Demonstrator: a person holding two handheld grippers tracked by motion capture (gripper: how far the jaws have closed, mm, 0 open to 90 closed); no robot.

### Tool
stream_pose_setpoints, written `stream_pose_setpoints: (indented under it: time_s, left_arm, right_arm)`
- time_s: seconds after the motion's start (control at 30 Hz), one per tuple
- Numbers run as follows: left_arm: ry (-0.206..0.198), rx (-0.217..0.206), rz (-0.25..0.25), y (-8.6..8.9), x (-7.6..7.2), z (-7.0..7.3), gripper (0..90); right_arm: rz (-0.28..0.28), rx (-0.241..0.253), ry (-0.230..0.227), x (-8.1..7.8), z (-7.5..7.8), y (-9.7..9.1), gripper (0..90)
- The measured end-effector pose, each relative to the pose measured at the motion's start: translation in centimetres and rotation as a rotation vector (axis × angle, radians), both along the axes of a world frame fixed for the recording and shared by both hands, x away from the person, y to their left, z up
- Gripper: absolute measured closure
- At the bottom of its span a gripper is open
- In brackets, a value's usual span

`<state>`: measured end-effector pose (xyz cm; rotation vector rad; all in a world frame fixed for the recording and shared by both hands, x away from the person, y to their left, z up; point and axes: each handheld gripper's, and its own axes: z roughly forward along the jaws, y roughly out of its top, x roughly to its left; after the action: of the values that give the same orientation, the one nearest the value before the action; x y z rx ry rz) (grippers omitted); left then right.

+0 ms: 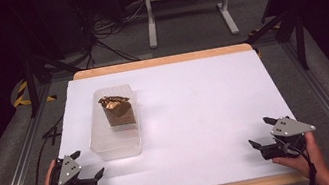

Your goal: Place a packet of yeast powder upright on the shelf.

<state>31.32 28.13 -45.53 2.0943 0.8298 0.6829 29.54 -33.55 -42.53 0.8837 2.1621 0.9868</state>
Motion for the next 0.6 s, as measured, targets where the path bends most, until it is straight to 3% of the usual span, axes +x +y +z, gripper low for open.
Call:
stream_pose_setpoints:
  time_s: [0.1,0.5,0.6]
  left_arm:
    - [0.002,0.001,0.001,0.0,0.0,0.0,3.7]
    - [-0.003,-0.014,0.006,0.3,0.3,0.1,3.7]
    - [0.005,-0.017,-0.002,0.2,0.4,0.0,3.7]
  right_arm:
    - [-0.039,0.035,-0.003,-0.4,-0.3,-0.9,10.7]
    - [-0.178,0.094,-0.023,-1.3,-1.0,-3.1,9.5]
    - [-0.188,0.111,-0.041,-1.6,-0.7,-3.4,9.2]
